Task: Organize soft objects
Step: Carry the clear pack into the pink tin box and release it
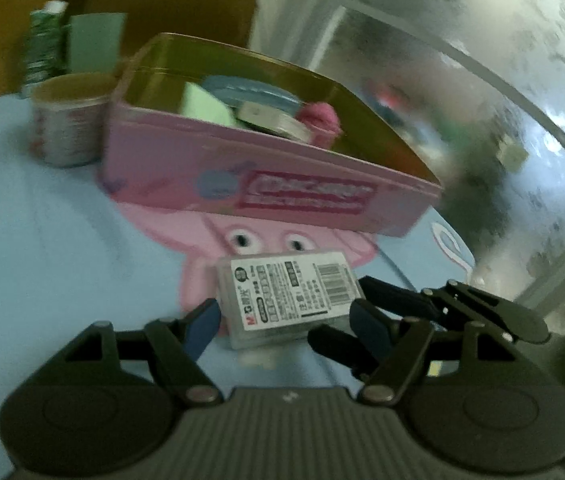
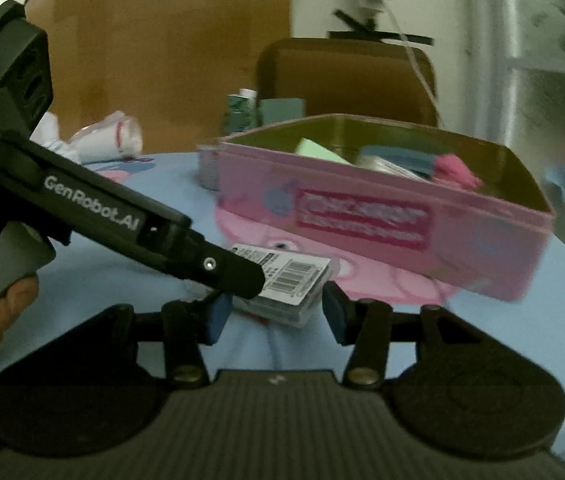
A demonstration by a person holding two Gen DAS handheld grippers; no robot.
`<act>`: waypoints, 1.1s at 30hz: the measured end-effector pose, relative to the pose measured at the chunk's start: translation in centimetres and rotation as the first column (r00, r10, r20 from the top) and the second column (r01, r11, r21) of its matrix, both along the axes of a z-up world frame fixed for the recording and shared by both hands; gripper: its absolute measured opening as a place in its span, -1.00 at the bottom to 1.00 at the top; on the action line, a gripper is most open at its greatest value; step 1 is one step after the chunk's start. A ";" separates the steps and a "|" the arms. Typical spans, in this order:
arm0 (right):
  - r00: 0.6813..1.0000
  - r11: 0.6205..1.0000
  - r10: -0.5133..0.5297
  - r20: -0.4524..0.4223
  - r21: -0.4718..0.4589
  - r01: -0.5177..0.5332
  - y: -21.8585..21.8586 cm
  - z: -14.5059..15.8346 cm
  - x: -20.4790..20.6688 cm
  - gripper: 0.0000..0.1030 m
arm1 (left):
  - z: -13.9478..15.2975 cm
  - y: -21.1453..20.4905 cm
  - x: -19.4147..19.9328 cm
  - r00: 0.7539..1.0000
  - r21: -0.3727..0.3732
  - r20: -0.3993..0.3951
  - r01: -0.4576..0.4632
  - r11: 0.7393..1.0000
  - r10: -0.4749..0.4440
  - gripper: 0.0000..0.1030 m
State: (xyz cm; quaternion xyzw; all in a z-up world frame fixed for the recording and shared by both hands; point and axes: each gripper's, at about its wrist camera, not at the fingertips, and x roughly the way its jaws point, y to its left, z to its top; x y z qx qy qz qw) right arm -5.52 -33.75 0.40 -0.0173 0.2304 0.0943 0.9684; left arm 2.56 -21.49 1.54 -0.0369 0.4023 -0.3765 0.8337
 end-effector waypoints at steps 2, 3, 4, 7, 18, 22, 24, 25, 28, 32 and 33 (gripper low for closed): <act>1.000 1.000 -0.015 -0.013 0.018 0.015 -1.0 -0.3 -0.1 0.05 | 0.1 -0.9 0.1 1.000 0.014 0.005 0.025 1.000 -0.025 0.47; 1.000 0.999 -0.019 -0.021 0.028 0.020 -1.4 -0.5 -0.1 0.05 | 0.1 -1.2 0.3 0.999 0.016 0.005 0.034 0.999 -0.034 0.47; 0.999 0.999 -0.022 -0.026 0.038 0.023 -1.7 -0.7 -0.1 0.05 | 0.2 -1.3 0.4 0.999 0.017 0.003 0.037 0.999 -0.037 0.48; 1.000 0.998 -0.012 -0.016 0.057 0.013 -2.0 -1.1 -0.1 0.04 | 0.1 -1.2 0.9 0.999 0.008 -0.014 0.043 0.999 -0.043 0.41; 0.966 0.996 -0.033 0.255 0.084 0.012 -3.7 4.3 0.1 0.01 | 7.9 -2.8 1.9 0.975 -0.033 0.221 0.039 0.999 -0.031 0.41; 0.963 0.997 -0.073 0.258 0.041 0.064 -6.8 6.0 5.0 0.01 | 8.5 -5.2 6.4 0.968 -0.038 0.249 -0.015 0.999 0.024 0.44; 0.971 0.995 -0.095 0.221 0.023 0.092 -7.8 6.2 7.6 0.00 | 8.1 -6.2 9.2 0.973 -0.045 0.222 -0.051 0.998 0.060 0.56; 0.971 0.994 -0.112 0.209 0.018 0.111 -8.0 6.0 8.9 0.00 | 7.9 -6.8 10.3 0.974 -0.046 0.213 -0.066 0.997 0.075 0.63; 0.964 0.980 -0.189 0.189 -0.019 0.196 -8.0 5.6 11.2 0.02 | 7.5 -7.7 12.2 0.959 0.006 0.246 -0.144 0.990 0.138 0.78; 0.960 0.976 -0.215 0.177 0.067 0.206 -9.4 5.0 10.2 0.02 | 7.5 -6.1 12.0 0.961 -0.010 0.235 -0.151 0.988 0.149 0.77; 0.959 0.975 -0.219 0.178 0.085 0.207 -9.5 4.8 9.6 0.02 | 7.5 -5.8 11.7 0.957 0.001 0.247 -0.158 0.987 0.153 0.78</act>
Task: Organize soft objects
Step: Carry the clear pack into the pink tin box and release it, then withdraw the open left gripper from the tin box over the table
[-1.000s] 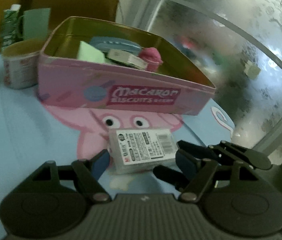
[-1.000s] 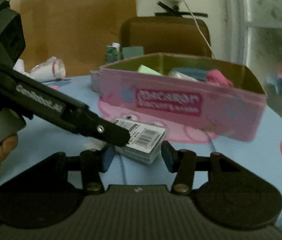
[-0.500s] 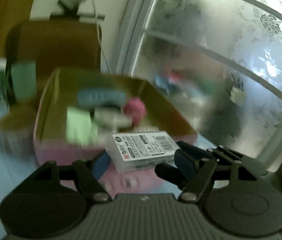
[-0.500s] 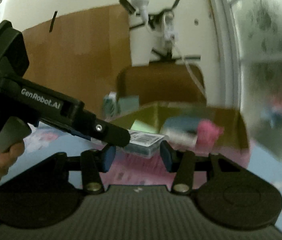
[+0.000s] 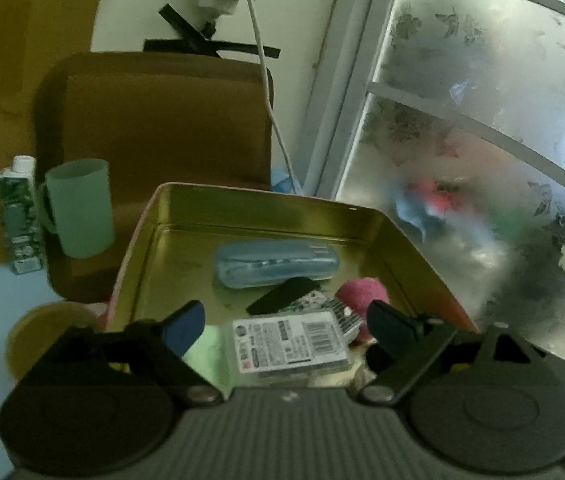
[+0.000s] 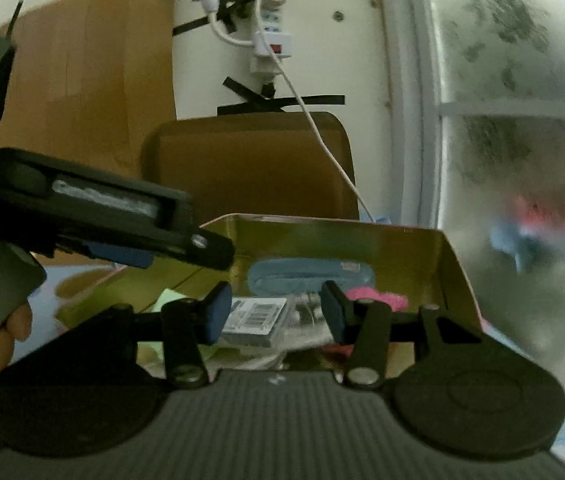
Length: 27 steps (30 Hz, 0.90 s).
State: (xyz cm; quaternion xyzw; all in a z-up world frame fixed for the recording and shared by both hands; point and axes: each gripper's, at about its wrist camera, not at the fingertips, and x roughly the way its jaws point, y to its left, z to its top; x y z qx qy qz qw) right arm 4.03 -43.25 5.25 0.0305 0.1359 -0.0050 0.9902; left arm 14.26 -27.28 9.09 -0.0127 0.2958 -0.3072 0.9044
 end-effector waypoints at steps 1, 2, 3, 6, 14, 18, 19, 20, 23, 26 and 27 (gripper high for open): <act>1.000 1.000 -0.004 0.003 0.015 0.004 0.1 -0.2 -0.6 0.02 | 0.0 0.2 -0.4 1.000 0.026 0.011 -0.015 1.000 0.014 0.79; 1.000 0.999 -0.010 0.004 0.036 0.010 0.1 -0.3 -1.2 0.01 | 0.0 0.4 -0.8 0.999 0.051 0.021 -0.029 0.998 0.028 0.80; 1.000 0.998 -0.016 0.007 0.065 0.015 0.2 -0.4 -1.9 0.01 | 0.0 0.7 -1.4 0.999 0.069 0.029 -0.037 0.997 0.035 0.81; 0.999 0.988 -0.030 0.022 0.153 0.026 0.6 -0.4 -3.6 0.02 | -0.2 1.5 -3.1 0.998 0.123 0.037 -0.059 0.991 0.055 0.85; 1.000 0.976 -0.017 0.010 0.218 0.014 2.3 0.2 -5.8 0.03 | 0.0 5.3 -7.1 0.990 0.130 0.075 -0.128 0.983 0.119 0.99; 1.000 0.971 -0.009 -0.019 0.239 0.013 3.0 0.0 -6.2 0.03 | -0.1 7.1 -8.7 0.982 0.142 0.092 -0.175 0.974 0.163 0.99; 1.000 0.969 -0.005 -0.024 0.248 0.011 3.2 0.0 -6.3 0.03 | -0.2 7.5 -9.1 0.980 0.148 0.093 -0.186 0.971 0.174 0.99; 1.000 0.967 -0.002 -0.026 0.254 0.008 3.3 0.1 -6.5 0.03 | -0.3 7.8 -9.5 0.979 0.153 0.094 -0.194 0.969 0.181 0.99; 1.000 0.965 0.003 -0.028 0.264 0.005 3.9 0.3 -6.6 0.03 | -0.6 8.9 -10.5 0.974 0.167 0.103 -0.218 0.962 0.203 0.99; 0.999 0.961 0.018 -0.034 0.277 -0.008 4.5 0.3 -6.7 0.03 | -1.0 9.7 -11.2 0.971 0.177 0.109 -0.230 0.957 0.213 0.99; 0.999 0.961 0.023 -0.036 0.277 -0.012 4.7 0.4 -6.7 0.03 | -1.1 9.9 -11.4 0.972 0.177 0.107 -0.228 0.957 0.211 0.99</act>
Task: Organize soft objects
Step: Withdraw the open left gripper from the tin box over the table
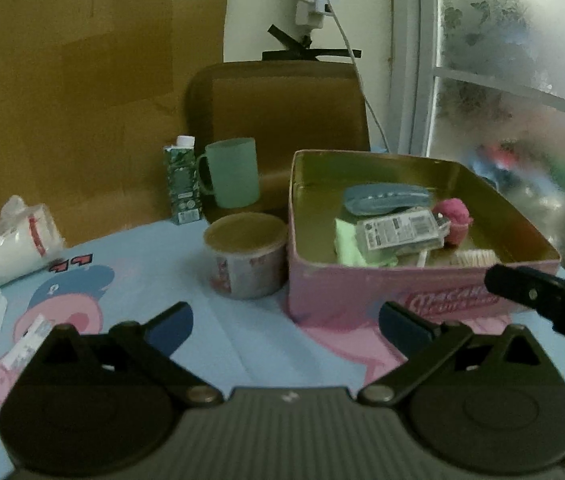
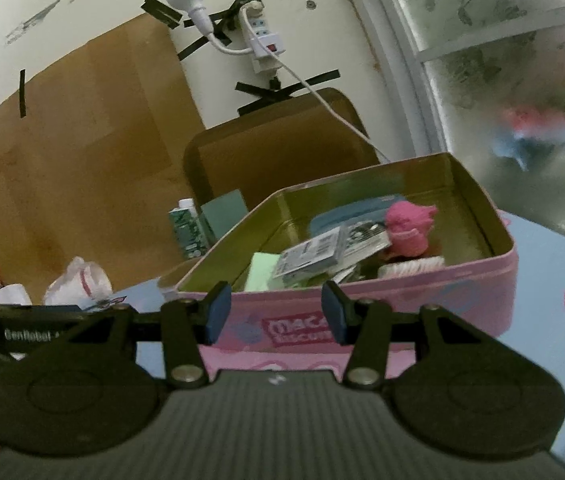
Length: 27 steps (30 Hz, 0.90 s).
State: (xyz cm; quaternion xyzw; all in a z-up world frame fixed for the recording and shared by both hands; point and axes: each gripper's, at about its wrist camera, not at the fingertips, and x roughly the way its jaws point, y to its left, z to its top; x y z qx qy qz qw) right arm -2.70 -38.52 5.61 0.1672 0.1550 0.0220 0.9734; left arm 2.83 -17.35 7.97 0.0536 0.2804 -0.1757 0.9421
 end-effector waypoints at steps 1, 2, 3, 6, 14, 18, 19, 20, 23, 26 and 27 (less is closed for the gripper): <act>1.000 1.000 0.006 -0.002 -0.002 -0.006 0.3 0.0 0.0 0.03 | -0.1 0.2 -0.3 1.000 0.001 0.000 0.001 1.000 -0.001 0.99; 1.000 1.000 0.012 -0.004 -0.005 -0.012 0.5 0.0 -0.1 0.03 | -0.2 0.4 -0.5 1.000 0.002 0.000 0.001 1.000 -0.001 0.99; 1.000 1.000 0.017 -0.006 -0.007 -0.017 0.8 0.0 -0.2 0.03 | -0.4 0.6 -0.6 1.000 0.005 0.000 -0.001 1.000 0.001 0.99; 0.999 0.999 0.035 -0.012 -0.015 -0.036 1.5 0.1 -0.3 0.03 | -0.8 1.3 -1.0 1.000 0.002 -0.004 -0.005 1.000 0.005 0.99; 0.995 0.995 0.088 -0.050 -0.034 -0.089 3.8 -0.2 -0.2 0.06 | -1.9 3.7 -1.6 0.999 -0.014 -0.024 -0.031 0.999 0.031 0.99; 0.990 0.991 0.120 -0.071 -0.047 -0.124 5.0 -0.4 0.1 0.08 | -2.7 5.4 -1.7 0.997 -0.018 -0.037 -0.064 0.998 0.063 0.99; 0.989 0.990 0.128 -0.076 -0.051 -0.132 5.3 -0.5 0.2 0.08 | -2.9 5.9 -1.6 0.996 -0.019 -0.041 -0.074 0.997 0.073 0.99; 0.987 0.988 0.137 -0.082 -0.054 -0.142 5.7 -0.6 0.3 0.09 | -3.1 6.4 -1.5 0.995 -0.021 -0.047 -0.084 0.996 0.083 0.99; 0.982 0.984 0.162 -0.102 -0.063 -0.169 6.8 -0.8 0.8 0.10 | -3.8 8.0 -1.2 0.992 -0.029 -0.063 -0.113 0.993 0.111 0.99; 0.976 0.979 0.182 -0.121 -0.072 -0.191 7.8 -1.2 1.2 0.10 | -4.6 9.5 -1.0 0.987 -0.028 -0.075 -0.147 0.989 0.145 0.99; 0.974 0.977 0.189 -0.128 -0.076 -0.199 8.2 -1.3 1.3 0.10 | -4.9 10.0 -0.9 0.984 -0.028 -0.079 -0.160 0.987 0.158 0.99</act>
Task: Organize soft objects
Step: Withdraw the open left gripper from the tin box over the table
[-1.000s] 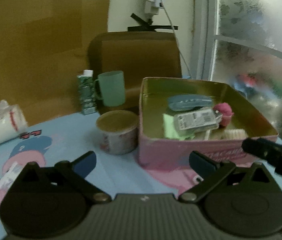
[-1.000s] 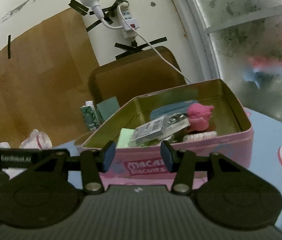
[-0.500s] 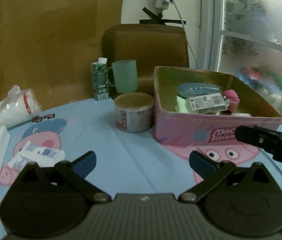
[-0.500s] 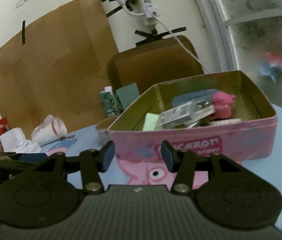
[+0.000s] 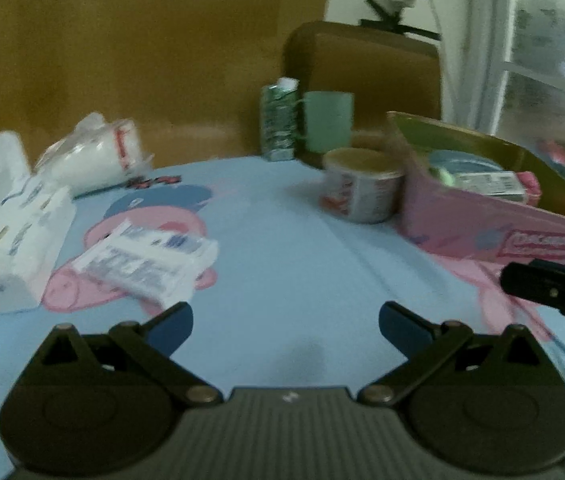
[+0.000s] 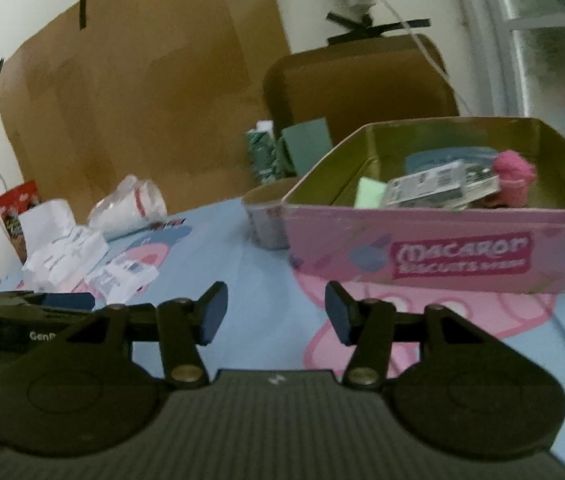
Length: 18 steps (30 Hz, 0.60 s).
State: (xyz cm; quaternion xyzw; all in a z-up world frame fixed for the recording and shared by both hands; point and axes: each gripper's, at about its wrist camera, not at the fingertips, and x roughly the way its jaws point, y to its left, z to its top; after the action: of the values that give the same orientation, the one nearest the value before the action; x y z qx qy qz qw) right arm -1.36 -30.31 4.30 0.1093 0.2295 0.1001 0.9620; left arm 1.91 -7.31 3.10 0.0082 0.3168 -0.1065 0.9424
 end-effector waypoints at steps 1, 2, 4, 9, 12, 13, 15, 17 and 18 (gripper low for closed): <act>1.000 1.000 0.007 -0.005 -0.004 -0.007 0.3 -0.1 0.1 0.10 | -0.2 0.5 0.1 1.000 0.000 -0.004 -0.010 1.000 0.010 0.99; 1.000 1.000 0.015 -0.011 -0.008 -0.015 0.7 -0.2 0.3 0.10 | -0.4 1.0 0.2 1.000 0.002 -0.008 -0.021 1.000 0.021 0.99; 0.999 0.999 0.029 -0.022 -0.016 -0.029 1.4 -0.4 0.6 0.10 | -0.9 2.0 0.4 0.999 0.006 -0.014 -0.042 0.999 0.042 0.99; 0.997 0.997 0.062 -0.044 -0.037 -0.063 3.0 -0.7 1.2 0.10 | -1.7 3.9 0.6 0.996 0.021 -0.020 -0.092 0.996 0.092 0.99; 0.995 0.995 0.083 -0.053 -0.050 -0.085 3.9 -0.9 1.6 0.10 | -2.0 5.2 0.9 0.993 0.016 -0.026 -0.118 0.993 0.119 0.99; 0.994 0.994 0.090 -0.055 -0.054 -0.092 4.2 -1.0 1.7 0.10 | -2.1 5.6 0.9 0.991 0.017 -0.026 -0.128 0.992 0.128 0.99; 0.993 0.992 0.107 -0.059 -0.061 -0.110 4.9 -1.0 2.1 0.10 | -2.1 6.4 0.9 0.989 0.019 -0.023 -0.147 0.989 0.147 0.99; 0.990 0.989 0.127 -0.062 -0.073 -0.131 5.7 -1.1 2.4 0.10 | -2.2 7.2 0.9 0.986 0.020 -0.019 -0.166 0.986 0.167 0.99; 0.989 0.987 0.137 -0.064 -0.078 -0.141 6.0 -1.1 2.6 0.10 | -2.3 7.6 0.9 0.984 0.019 -0.017 -0.177 0.984 0.178 0.99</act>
State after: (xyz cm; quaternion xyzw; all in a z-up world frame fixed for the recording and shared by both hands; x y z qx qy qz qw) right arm 1.23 -24.28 3.16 0.0563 0.2684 0.1543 0.9492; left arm 2.84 0.29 0.83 -0.0130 0.3259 -0.0195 0.9451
